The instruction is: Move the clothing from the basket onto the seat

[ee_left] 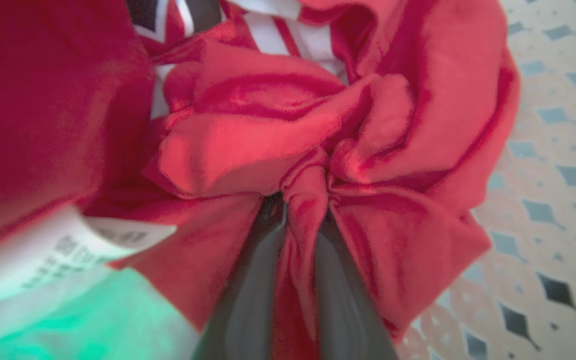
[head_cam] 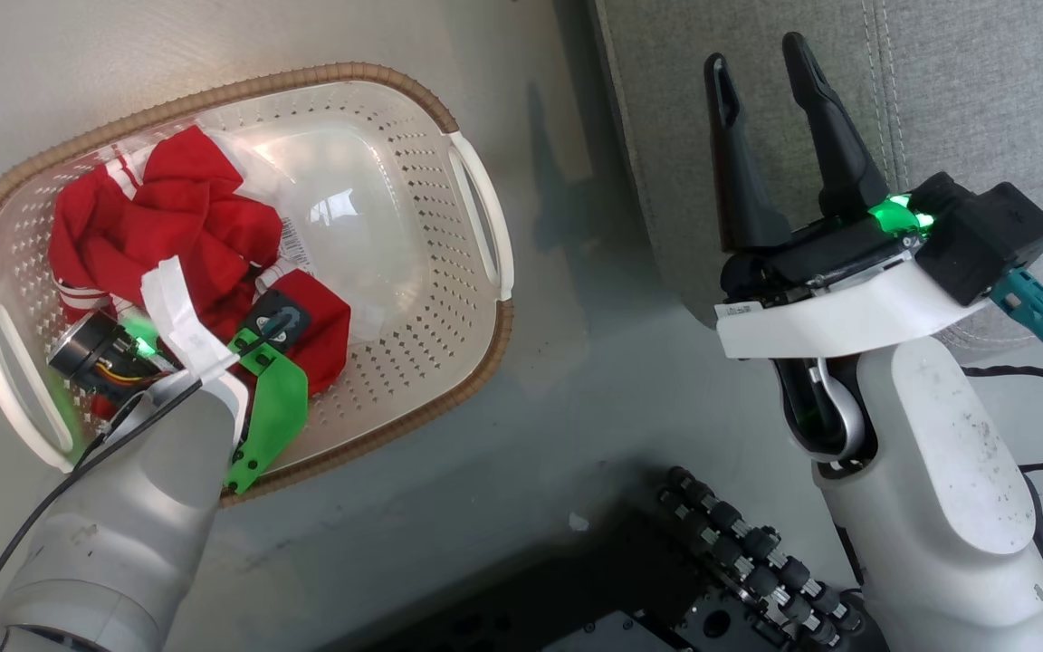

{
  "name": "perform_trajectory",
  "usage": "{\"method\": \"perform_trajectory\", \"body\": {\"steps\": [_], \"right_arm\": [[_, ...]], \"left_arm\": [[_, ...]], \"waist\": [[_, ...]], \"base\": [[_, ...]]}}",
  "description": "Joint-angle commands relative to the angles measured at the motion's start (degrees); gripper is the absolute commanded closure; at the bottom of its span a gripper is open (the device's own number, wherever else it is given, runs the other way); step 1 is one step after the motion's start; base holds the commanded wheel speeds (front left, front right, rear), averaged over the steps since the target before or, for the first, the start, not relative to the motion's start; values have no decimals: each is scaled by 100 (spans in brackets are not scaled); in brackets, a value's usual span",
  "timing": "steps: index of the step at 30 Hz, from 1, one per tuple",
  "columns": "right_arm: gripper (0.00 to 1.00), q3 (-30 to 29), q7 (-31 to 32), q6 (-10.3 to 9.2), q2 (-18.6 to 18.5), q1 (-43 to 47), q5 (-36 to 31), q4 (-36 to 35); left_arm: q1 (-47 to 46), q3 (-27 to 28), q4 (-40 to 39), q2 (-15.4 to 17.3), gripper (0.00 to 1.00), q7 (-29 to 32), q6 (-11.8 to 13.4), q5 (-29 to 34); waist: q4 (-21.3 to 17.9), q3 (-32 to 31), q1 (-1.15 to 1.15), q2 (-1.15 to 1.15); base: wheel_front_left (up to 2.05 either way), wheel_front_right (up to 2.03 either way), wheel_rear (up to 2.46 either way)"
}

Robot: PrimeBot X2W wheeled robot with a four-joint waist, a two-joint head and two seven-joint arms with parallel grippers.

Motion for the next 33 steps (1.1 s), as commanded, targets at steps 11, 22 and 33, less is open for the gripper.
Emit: {"method": "perform_trajectory", "body": {"steps": [11, 22, 33], "right_arm": [[0, -271, -28, 0, -8, 321, -292, 155], [0, -622, -28, 0, -11, 944, -698, 368], [0, -839, 116, 0, -11, 1554, -997, 419]], "left_arm": [[290, 269, -187, -372, 100, -924, -65, -579], [776, 523, -494, -697, 100, -1904, -112, -1185], [1201, 670, -1159, -741, 100, -2712, -135, -1778]], "waist": [[370, -890, 0, 0], [908, -2154, 0, 0], [1297, -3287, 0, 0]], "base": [[0, 0, 0], [0, 0, 0], [0, 0, 0]]}}
